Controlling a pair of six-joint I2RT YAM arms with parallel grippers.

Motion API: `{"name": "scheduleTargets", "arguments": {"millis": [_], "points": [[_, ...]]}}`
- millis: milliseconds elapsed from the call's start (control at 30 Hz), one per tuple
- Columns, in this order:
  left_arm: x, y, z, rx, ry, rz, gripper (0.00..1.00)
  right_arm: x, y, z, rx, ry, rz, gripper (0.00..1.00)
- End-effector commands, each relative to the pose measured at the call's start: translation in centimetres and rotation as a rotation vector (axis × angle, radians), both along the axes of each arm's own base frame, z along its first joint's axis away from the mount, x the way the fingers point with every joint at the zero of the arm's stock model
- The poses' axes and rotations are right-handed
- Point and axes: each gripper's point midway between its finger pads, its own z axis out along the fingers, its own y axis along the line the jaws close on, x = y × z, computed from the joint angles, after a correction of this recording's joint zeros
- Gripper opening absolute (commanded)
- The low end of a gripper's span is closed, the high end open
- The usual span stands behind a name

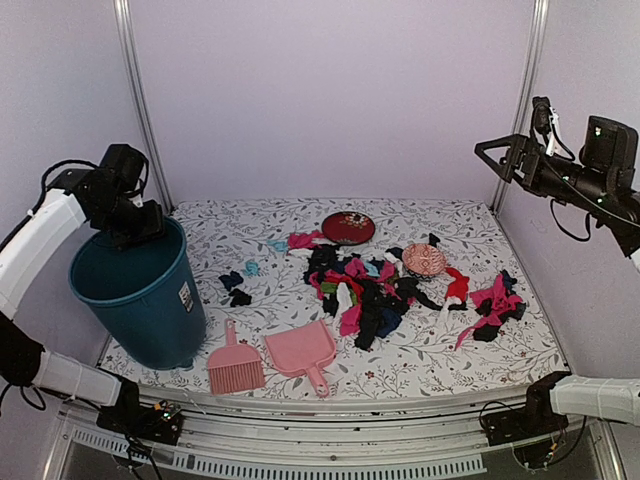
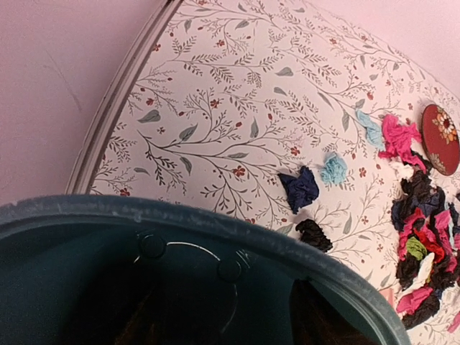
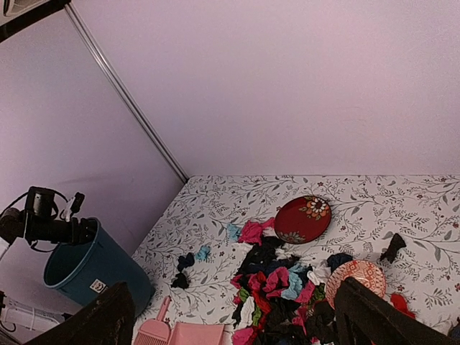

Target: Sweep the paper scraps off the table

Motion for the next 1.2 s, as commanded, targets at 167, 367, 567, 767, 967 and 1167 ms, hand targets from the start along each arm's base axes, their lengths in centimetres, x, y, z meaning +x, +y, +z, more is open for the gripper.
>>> {"name": "scheduleTargets", "arguments": {"millis": [167,367,567,767,967,1167], "points": [[1.9,0.8,-3.0,-0.018,-0.017,0.037,0.6,-1.8,-1.0,-1.1,-0.045,0.01,-0.018,0.99],[2.7,1.1,-5.2,-0.015,-0.008,0.038,0.6,-2.1,-1.3,-1.0,-0.05,0.011,-0.027,0.99],[6.4,2.1,-4.3,0.023,-0.078,0.053,0.6,-2.0,-1.1,-1.2,-0.048,0.025,-0.023,0.99],[11.0,2.1,-3.4,0.037,-0.106,0.032,0.59,-1.9,-0.9,-2.0,-0.056,0.046,-0.012,0.99],[15.4,2.9,-3.9,0.077,-0.094,0.036,0.6,-1.7,-1.2,-2.2,-0.091,0.048,-0.025,0.99],[19.3,4.7,-3.1,0.125,-0.111,0.07,0.61,-2.1,-1.7,-2.9,-0.116,0.063,-0.042,0.99]]}}
